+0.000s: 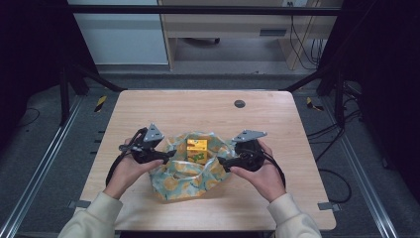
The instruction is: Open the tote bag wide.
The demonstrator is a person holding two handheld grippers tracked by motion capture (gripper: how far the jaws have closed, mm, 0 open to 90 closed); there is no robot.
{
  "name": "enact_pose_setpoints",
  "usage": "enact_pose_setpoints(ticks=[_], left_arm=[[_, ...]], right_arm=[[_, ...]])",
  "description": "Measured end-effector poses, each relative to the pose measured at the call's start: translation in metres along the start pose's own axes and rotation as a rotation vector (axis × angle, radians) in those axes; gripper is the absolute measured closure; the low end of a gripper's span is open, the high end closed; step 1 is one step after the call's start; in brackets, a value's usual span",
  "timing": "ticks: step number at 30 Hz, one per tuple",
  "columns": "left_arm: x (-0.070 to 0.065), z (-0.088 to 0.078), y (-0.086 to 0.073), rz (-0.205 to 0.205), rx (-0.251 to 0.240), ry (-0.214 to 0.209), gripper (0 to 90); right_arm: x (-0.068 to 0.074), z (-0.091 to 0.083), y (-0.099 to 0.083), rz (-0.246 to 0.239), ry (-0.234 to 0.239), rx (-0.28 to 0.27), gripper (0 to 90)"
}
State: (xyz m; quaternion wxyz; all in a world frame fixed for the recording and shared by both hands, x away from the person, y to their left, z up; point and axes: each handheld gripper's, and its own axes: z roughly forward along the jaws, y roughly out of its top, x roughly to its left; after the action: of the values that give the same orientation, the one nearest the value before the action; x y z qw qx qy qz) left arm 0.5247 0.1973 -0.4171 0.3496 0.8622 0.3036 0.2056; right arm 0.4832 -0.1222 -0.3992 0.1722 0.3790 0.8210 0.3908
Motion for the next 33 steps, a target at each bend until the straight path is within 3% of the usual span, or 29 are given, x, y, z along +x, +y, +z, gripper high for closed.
enact_pose_setpoints(ticks=[2, 6, 7, 10, 11, 12, 13, 14, 16, 17, 18, 19, 22, 25, 32, 33], left_arm=[[0.003, 0.012, -0.002, 0.012, 0.042, 0.001, 28.6], [0.003, 0.020, -0.004, 0.014, 0.059, -0.008, 37.8], [0.004, 0.021, -0.004, 0.013, 0.067, -0.013, 43.5], [0.006, 0.025, -0.006, 0.013, 0.094, -0.023, 59.9], [0.006, 0.026, -0.006, 0.012, 0.098, -0.026, 59.9], [0.007, 0.028, -0.006, 0.011, 0.105, -0.027, 69.9], [0.007, 0.028, -0.006, 0.011, 0.105, -0.027, 74.3], [0.008, 0.029, -0.006, 0.005, 0.107, -0.024, 78.1], [0.009, 0.030, -0.006, -0.006, 0.103, -0.024, 84.3], [0.009, 0.029, -0.005, -0.009, 0.099, -0.015, 84.3], [0.009, 0.027, -0.003, -0.019, 0.073, -0.003, 86.9], [0.009, 0.027, -0.003, -0.019, 0.073, -0.003, 87.6], [0.011, 0.016, 0.003, -0.035, 0.011, 0.032, 88.6], [0.013, 0.013, 0.005, -0.034, -0.005, 0.049, 88.7], [0.016, 0.022, 0.003, -0.036, 0.024, 0.053, 88.2], [0.016, 0.026, 0.002, -0.036, 0.031, 0.050, 87.8]], right_arm=[[0.001, 0.009, -0.003, 0.017, 0.001, 0.023, 10.3], [0.001, 0.019, -0.006, 0.021, 0.005, 0.057, 15.1], [0.001, 0.024, -0.008, 0.017, 0.012, 0.082, 30.2], [0.001, 0.027, -0.012, -0.003, 0.030, 0.094, 53.1], [0.001, 0.027, -0.012, -0.003, 0.030, 0.094, 53.1], [0.000, 0.027, -0.013, -0.007, 0.033, 0.089, 64.0], [0.000, 0.027, -0.013, -0.007, 0.033, 0.089, 64.0], [-0.001, 0.026, -0.014, -0.018, 0.045, 0.084, 74.6], [-0.002, 0.026, -0.014, -0.021, 0.057, 0.080, 83.8], [-0.002, 0.026, -0.014, -0.021, 0.057, 0.080, 83.8], [-0.002, 0.023, -0.014, -0.027, 0.064, 0.076, 89.4], [-0.002, 0.023, -0.014, -0.027, 0.064, 0.076, 89.4], [-0.005, 0.014, -0.014, -0.034, 0.063, 0.053, 90.0], [-0.008, 0.003, -0.018, -0.038, 0.053, 0.040, 90.0], [-0.021, -0.001, -0.037, -0.008, 0.035, 0.046, 90.0], [-0.025, 0.000, -0.043, 0.013, 0.032, 0.050, 90.0]])
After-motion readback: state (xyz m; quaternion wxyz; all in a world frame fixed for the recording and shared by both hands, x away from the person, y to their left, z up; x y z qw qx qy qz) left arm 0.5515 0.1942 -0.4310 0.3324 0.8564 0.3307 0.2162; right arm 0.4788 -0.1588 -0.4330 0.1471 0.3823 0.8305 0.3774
